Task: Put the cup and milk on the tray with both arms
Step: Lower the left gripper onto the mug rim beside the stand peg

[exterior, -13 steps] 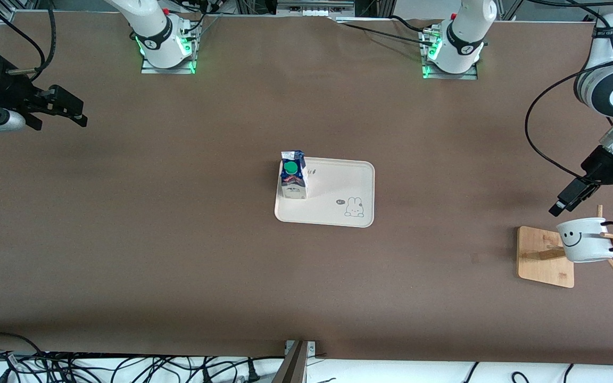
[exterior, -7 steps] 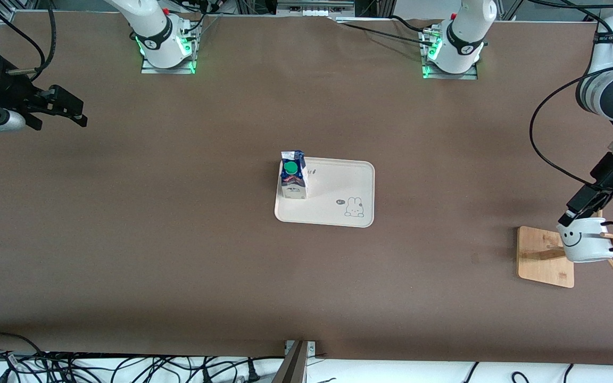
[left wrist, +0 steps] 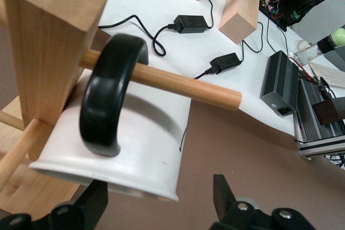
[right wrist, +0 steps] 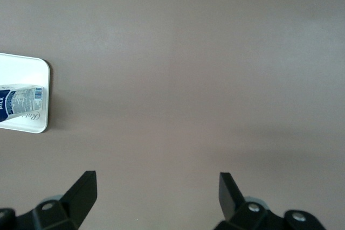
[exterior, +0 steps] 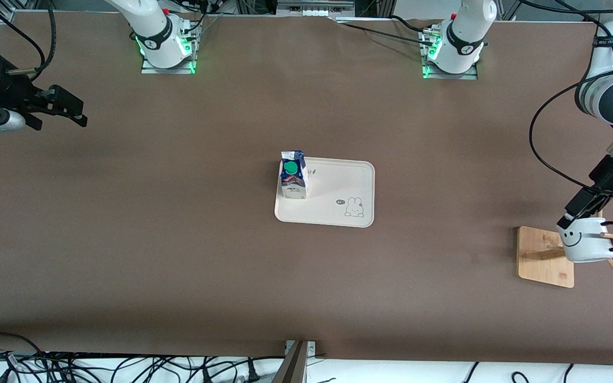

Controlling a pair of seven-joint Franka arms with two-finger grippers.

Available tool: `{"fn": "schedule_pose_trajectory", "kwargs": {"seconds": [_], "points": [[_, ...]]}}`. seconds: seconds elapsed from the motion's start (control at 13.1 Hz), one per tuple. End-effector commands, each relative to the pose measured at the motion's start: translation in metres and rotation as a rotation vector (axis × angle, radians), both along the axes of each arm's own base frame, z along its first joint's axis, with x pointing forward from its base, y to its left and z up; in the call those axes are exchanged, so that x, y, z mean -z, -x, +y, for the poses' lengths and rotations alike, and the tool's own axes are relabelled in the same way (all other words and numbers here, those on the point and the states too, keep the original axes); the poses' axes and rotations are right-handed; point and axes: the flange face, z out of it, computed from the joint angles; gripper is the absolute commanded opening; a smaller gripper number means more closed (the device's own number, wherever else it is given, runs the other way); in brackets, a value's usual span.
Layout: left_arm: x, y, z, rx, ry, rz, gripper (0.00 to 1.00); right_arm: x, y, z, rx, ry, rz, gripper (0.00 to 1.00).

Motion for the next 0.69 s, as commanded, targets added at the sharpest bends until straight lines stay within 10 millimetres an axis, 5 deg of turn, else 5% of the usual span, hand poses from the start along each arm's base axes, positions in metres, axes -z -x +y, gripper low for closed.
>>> {"fn": "schedule_pose_trajectory", "kwargs": {"seconds": [0.0, 0.15, 0.53, 0.61], "points": [[-0.001, -0.006, 0.003, 0.013, -0.022, -0.015, 0.70, -0.003, 0.000, -0.001, -0.005, 0.011, 0.003, 1.00], [-0.002, -0.007, 0.003, 0.020, -0.032, -0.014, 0.62, -0.002, 0.000, -0.001, -0.005, 0.011, 0.005, 1.00], [-0.015, -0.014, 0.003, 0.082, -0.112, -0.019, 0.25, -0.002, 0.001, 0.000, -0.005, 0.010, 0.014, 1.00], [-0.016, -0.014, 0.003, 0.086, -0.118, -0.017, 0.25, -0.002, 0.002, 0.000, -0.005, 0.010, 0.014, 1.00]]}}
